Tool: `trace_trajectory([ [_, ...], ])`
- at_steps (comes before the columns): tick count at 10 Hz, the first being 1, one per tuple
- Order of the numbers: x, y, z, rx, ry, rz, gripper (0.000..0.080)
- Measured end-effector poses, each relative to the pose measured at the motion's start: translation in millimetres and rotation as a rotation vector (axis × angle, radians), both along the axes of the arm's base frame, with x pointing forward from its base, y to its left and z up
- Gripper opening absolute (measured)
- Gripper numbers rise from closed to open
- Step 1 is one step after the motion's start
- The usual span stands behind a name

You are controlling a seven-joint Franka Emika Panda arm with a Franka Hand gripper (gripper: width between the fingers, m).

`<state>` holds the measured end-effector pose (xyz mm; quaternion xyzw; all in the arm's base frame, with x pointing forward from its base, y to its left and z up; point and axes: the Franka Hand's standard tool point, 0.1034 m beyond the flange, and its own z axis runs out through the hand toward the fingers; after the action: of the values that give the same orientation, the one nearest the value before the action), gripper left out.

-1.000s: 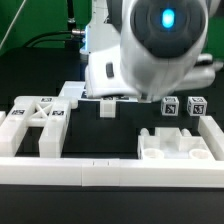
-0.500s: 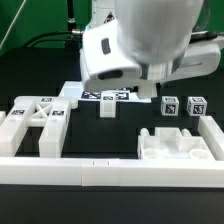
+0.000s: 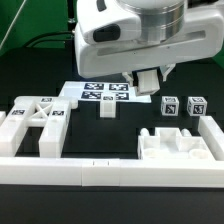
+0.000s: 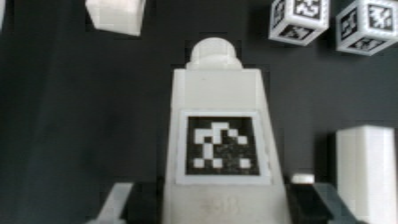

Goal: Assemble chair

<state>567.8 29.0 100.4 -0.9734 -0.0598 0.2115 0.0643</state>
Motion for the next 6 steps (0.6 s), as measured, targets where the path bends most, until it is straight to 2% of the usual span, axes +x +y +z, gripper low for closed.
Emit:
trace_trajectory([
  [2,2.6,-3.2,0.5,-0.012,-0.119,-0.013,0.0287],
  [3,9.9,-4.4,1.5,-0.018,-0.2,-0.021,0.0287],
  [4,13.3,0.0,10.0,-0.022,-0.256,-0.038,0.0287],
  [5,19.7,12.2,17.6,-0.023,-0.285,-0.053,0.0287],
  [6,37.9,29.4,24.6,-0.025,-0.379,-0.077,0.0287],
])
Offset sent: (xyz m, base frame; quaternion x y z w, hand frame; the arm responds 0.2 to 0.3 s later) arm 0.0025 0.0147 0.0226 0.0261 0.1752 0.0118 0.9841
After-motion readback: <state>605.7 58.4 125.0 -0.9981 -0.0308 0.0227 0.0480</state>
